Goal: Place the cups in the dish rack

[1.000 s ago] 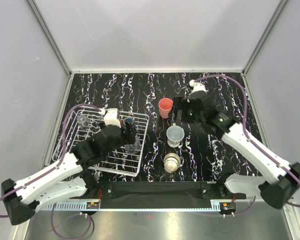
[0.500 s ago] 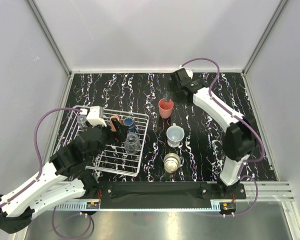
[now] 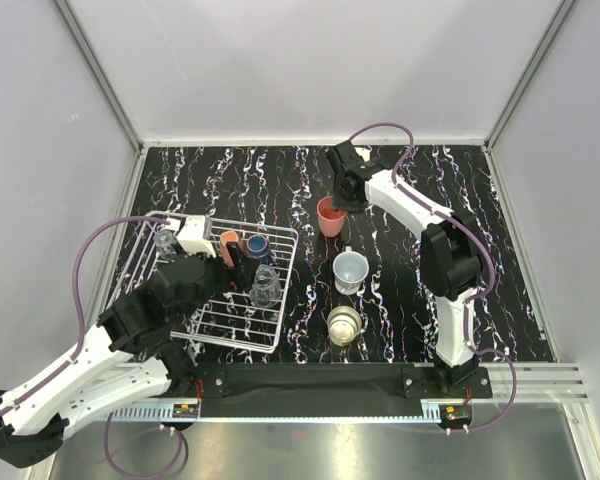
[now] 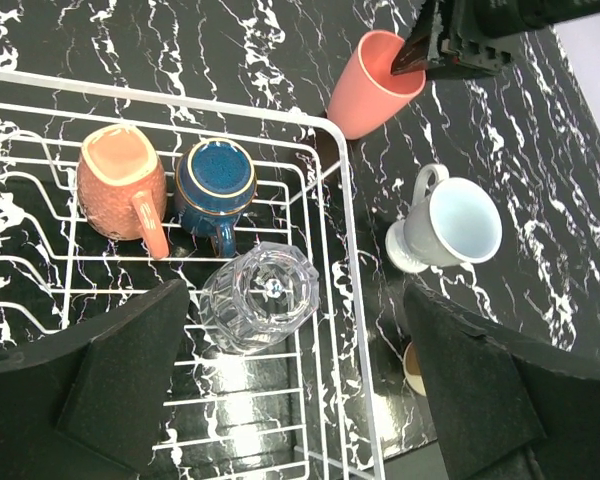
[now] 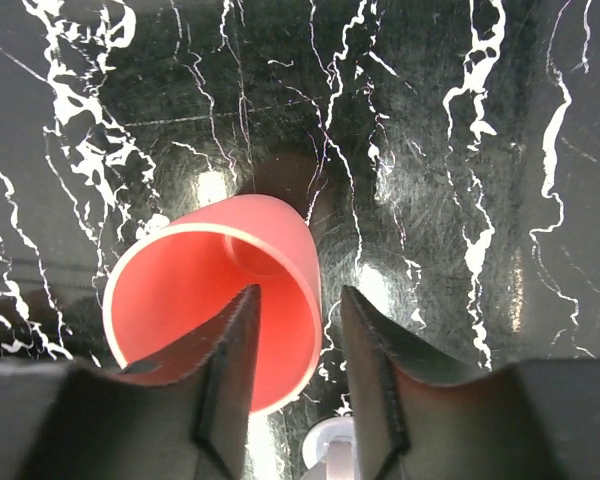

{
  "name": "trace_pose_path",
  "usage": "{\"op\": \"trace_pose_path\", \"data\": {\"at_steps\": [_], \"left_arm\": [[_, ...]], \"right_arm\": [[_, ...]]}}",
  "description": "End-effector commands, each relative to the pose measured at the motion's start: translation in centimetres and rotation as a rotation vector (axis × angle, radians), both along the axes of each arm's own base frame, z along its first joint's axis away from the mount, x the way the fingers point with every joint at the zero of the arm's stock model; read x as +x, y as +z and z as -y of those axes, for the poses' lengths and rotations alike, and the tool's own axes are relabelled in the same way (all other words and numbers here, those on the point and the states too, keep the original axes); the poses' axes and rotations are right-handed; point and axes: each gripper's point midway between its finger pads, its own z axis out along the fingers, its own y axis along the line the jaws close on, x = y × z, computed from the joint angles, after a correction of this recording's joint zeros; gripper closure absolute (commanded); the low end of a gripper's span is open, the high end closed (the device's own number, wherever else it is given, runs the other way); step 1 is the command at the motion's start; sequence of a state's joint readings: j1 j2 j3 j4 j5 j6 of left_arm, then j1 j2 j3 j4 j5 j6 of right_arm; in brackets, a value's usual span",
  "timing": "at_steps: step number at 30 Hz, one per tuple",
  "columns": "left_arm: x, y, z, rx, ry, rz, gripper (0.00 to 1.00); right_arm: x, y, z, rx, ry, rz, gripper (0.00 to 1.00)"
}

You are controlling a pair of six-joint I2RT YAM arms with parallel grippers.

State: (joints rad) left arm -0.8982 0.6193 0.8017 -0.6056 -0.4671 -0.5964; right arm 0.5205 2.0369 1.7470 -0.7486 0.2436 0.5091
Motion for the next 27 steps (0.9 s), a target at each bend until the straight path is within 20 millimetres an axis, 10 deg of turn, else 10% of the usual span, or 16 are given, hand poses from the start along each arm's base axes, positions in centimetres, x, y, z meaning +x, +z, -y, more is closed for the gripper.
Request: {"op": "trace_pose_path", "data": {"at_steps": [1,4,6,15,27], "left_arm": [[-0.4,0.6,0.6,0.022,-0.06,0.008,0.04],[-0.7,0.6,1.1,0.043,-0.098,-0.013,0.04],[-1.0,0.9,1.4,0.042,-0.119,-0.021,0.03],[-1.8,2.0,4.7,-0.069,-0.234,-0.068,0.01],[-5.5,11.6,10.8,-0.438,-0.588,0.037,0.01]], "right_arm": [[0.6,0.1,0.1,0.003,-0.021,0.023,0.57],[0.7,-0.7,0.1,0.006,-0.021,0.018,0.72],[0.7,-1.1,0.2,0.0,-0.024,0.012,1.0],[-0.8,4.5,1.5,0.074,-0.03,0.183,1.0],[-11.2,18.8,1.9,0.513,0.228,0.54,1.0]]}}
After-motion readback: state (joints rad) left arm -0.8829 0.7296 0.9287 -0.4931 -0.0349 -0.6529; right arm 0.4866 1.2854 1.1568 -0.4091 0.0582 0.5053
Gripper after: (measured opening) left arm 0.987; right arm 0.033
